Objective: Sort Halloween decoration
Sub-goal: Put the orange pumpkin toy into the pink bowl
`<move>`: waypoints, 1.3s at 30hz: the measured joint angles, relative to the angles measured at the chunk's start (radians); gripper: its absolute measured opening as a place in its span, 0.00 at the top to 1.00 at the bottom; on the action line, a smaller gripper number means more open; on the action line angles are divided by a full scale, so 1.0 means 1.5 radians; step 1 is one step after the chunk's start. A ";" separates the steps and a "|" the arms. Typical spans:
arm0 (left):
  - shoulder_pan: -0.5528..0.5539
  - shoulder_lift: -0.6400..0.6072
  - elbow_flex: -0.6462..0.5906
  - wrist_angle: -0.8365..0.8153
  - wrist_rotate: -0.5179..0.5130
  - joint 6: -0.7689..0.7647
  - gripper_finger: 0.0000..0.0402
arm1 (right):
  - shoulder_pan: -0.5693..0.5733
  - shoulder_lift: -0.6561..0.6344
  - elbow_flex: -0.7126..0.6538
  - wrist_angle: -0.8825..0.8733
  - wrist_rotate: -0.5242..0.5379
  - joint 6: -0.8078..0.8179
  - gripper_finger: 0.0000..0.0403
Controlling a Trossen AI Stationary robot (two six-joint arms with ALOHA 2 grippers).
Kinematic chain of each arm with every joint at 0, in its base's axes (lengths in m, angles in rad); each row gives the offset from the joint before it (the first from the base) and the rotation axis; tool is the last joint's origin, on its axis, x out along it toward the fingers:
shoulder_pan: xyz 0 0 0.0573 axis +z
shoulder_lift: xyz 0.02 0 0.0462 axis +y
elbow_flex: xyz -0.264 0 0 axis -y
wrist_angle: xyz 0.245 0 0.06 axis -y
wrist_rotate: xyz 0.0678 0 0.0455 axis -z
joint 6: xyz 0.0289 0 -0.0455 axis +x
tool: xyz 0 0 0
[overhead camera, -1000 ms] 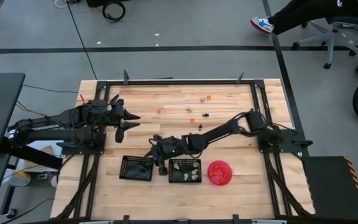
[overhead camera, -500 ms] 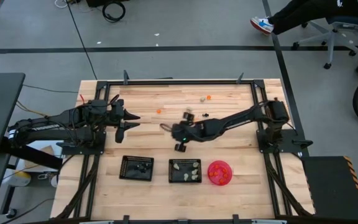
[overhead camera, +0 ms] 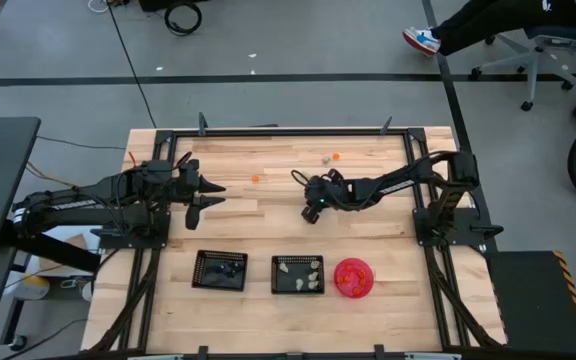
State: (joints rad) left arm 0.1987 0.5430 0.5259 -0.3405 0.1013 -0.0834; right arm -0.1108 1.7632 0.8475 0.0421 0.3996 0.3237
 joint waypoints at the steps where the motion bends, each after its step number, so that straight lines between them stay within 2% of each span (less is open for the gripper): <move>1: 0.000 0.000 0.000 0.000 0.000 0.000 0.71 | -0.003 0.000 -0.006 0.002 -0.001 0.003 0.60; 9: 0.000 0.000 0.000 0.002 -0.002 0.000 0.71 | -0.036 0.000 -0.012 0.017 -0.030 0.033 0.53; 19: 0.000 0.000 0.000 0.010 -0.002 0.000 0.71 | -0.051 0.001 -0.012 0.021 -0.036 0.011 0.53; 33: 0.000 0.002 0.000 0.005 -0.002 0.000 0.71 | -0.055 0.060 -0.010 0.064 -0.059 0.010 0.53; 39: 0.000 0.005 0.000 0.005 -0.002 0.000 0.71 | -0.060 0.060 -0.010 0.058 -0.098 0.013 0.53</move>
State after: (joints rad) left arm 0.1986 0.5503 0.5262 -0.3337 0.0986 -0.0834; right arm -0.2005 1.8526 0.8329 0.1289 0.2521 0.3439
